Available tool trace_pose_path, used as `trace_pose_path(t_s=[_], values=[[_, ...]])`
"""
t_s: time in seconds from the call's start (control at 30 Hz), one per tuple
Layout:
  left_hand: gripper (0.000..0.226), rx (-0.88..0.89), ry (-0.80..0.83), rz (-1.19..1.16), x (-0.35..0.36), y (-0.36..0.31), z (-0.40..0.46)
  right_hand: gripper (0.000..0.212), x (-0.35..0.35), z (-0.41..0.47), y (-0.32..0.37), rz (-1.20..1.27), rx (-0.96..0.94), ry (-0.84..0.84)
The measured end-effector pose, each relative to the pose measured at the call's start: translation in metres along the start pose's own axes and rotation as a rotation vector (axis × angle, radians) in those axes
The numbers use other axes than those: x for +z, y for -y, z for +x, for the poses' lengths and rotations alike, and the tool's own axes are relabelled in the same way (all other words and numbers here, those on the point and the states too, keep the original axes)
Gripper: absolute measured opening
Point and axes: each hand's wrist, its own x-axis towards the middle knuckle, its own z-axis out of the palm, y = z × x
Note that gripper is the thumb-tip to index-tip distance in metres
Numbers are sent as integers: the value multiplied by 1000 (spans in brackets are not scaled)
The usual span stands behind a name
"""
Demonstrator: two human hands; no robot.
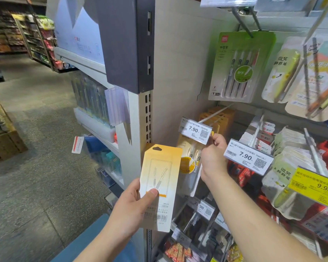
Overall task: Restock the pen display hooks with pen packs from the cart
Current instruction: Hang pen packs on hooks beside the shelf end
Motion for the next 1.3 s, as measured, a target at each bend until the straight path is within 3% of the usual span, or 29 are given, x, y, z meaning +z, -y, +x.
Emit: trace_pose_path(t_s=[0.13, 0.4, 0.83, 1.0, 1.17, 1.3], values=[[22, -8, -6, -11, 3, 1, 2, 18, 0, 15, 1, -53, -129, -66], [26, -25, 19, -25, 6, 2, 4, 24, -3, 38, 3, -198, -201, -191], [27, -11, 11, -32, 0, 6, 2, 3, -10, 45, -6, -205, -173, -128], [26, -19, 26, -22, 5, 1, -2, 26, -21, 29, -16, -253, -226, -155], [26, -11, 48, -51, 13, -3, -2, 66, -37, -5, -22, -462, -110, -30], [25, 3, 83, -24, 20, -6, -1, 51, -44, -42, -19, -428, -87, 29]])
